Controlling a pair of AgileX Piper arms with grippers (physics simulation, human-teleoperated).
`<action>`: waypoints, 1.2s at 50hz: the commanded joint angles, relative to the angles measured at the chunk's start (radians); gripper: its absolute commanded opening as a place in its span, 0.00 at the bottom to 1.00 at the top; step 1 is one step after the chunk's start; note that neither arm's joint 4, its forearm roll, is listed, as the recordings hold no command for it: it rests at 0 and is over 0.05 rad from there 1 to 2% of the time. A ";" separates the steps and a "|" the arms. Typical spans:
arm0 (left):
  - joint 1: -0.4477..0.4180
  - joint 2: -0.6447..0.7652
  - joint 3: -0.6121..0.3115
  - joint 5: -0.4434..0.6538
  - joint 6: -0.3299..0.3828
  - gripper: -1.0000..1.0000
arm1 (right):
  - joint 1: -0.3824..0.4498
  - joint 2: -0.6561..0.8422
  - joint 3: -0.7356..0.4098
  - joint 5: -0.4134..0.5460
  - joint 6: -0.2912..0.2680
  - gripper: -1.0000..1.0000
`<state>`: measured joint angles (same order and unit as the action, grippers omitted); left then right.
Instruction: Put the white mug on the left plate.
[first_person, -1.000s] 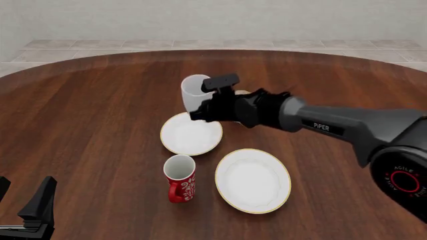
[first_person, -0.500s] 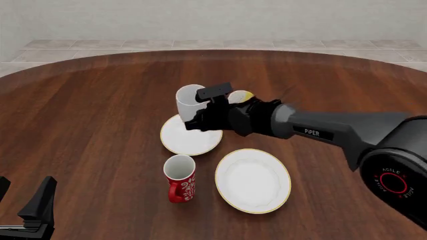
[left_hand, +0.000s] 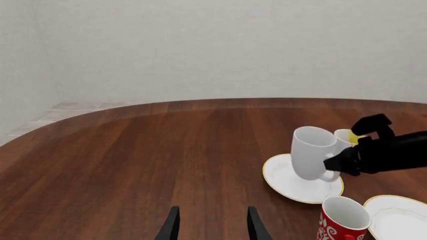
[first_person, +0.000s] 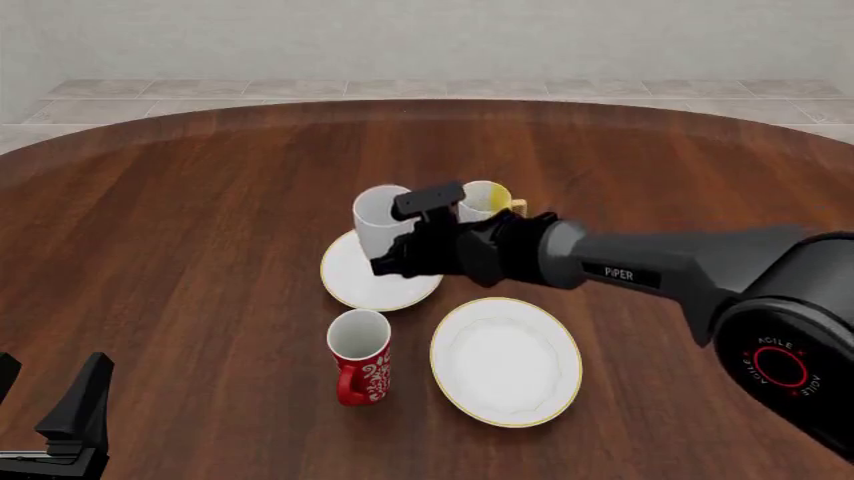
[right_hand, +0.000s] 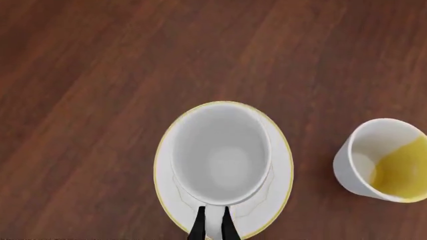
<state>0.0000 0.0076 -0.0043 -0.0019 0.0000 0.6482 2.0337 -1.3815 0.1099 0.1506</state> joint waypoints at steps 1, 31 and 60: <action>0.000 0.000 0.000 0.000 0.000 1.00 | -0.001 0.000 0.018 -0.015 0.010 0.00; 0.000 0.000 0.000 0.000 0.000 1.00 | 0.009 0.036 0.005 -0.012 0.019 0.00; 0.000 0.000 0.000 0.000 0.000 1.00 | 0.012 0.052 0.006 -0.020 0.031 0.00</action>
<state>0.0000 0.0076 -0.0043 -0.0019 -0.0001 0.6563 2.0750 -1.3760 0.0938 0.1713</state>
